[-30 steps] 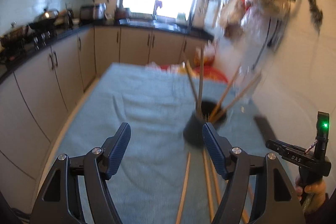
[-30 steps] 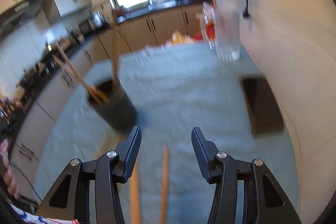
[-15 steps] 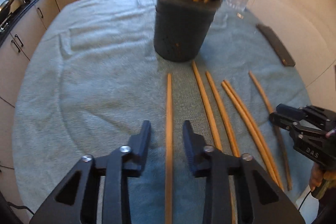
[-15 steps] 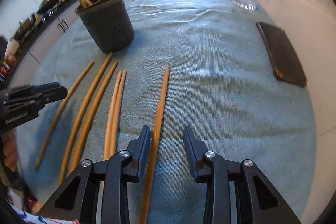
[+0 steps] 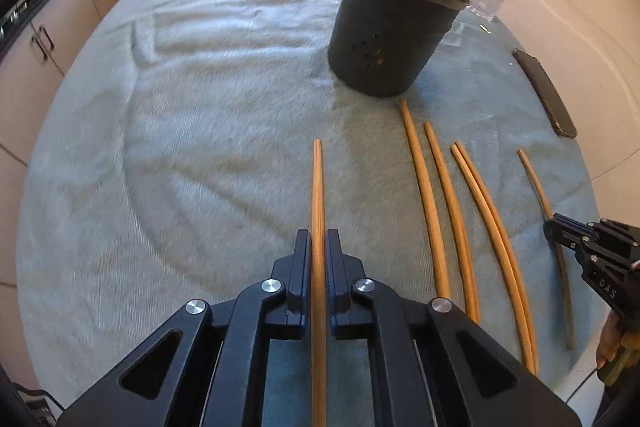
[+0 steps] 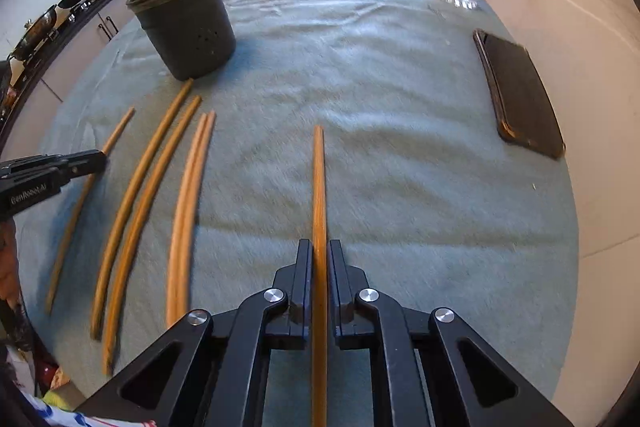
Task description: Organize utensils
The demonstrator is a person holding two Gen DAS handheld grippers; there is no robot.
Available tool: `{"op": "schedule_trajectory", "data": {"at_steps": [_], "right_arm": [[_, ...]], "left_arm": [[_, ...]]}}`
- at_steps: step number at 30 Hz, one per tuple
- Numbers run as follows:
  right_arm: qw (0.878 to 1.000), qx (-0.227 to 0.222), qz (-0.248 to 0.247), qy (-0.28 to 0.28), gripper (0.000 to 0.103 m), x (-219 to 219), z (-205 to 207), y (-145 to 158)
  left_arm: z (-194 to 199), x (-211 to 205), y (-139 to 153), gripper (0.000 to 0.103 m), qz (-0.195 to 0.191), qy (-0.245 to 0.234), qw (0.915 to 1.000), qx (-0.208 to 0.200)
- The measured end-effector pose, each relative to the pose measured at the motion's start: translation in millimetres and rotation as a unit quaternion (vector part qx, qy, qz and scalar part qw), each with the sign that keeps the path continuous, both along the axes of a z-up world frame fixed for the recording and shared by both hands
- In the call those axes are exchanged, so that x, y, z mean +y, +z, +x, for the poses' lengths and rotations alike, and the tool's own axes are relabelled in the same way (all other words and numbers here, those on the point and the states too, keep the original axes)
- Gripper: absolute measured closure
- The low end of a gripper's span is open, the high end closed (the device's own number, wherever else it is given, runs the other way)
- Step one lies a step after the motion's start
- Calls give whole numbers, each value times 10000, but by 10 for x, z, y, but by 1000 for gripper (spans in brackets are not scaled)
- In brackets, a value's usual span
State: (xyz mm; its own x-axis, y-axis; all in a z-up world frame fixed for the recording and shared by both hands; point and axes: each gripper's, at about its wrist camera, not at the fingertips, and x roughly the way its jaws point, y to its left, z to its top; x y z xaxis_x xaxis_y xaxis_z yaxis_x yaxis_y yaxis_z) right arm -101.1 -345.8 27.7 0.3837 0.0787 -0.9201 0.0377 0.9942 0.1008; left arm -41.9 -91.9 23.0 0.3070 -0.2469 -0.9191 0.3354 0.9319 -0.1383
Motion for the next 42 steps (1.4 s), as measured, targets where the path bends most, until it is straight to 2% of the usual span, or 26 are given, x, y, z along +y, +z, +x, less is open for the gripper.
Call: {"op": "schedule_trajectory", "data": {"at_steps": [5,14,18,21,24,25,27,31,36,42], "right_arm": [[9996,231,138,-117,91,-152,-47,2],[9974,695,-157,-42,90,-119,310,-17],[9959,852,-295,112,90,-59,467,-29],[9957,803,-397,240,90,-4,514,-35],[9967,574,-499,291,93,53,468,-36],[9968,509,-531,321,96,76,444,-38],[9974,380,-533,310,97,87,378,-24],[9992,-52,-359,186,97,115,219,138],[9962,-853,-171,31,97,133,-105,550],[9868,-1609,-157,-114,97,189,-477,973]], "left_arm": [[28,14,0,97,-40,-40,9996,259],[259,-138,-26,96,201,-139,9985,493],[329,-208,-40,96,310,-199,9983,443],[247,-218,-13,96,313,-238,9987,332],[172,-209,-4,97,305,-336,9989,90],[146,-184,4,97,267,-284,9992,26],[109,-117,49,97,134,-162,9997,-129],[-103,-16,340,97,-215,-76,9978,-629],[-497,121,823,97,-482,-62,9879,-1475],[-885,257,1205,97,-731,-52,9732,-2178]]}}
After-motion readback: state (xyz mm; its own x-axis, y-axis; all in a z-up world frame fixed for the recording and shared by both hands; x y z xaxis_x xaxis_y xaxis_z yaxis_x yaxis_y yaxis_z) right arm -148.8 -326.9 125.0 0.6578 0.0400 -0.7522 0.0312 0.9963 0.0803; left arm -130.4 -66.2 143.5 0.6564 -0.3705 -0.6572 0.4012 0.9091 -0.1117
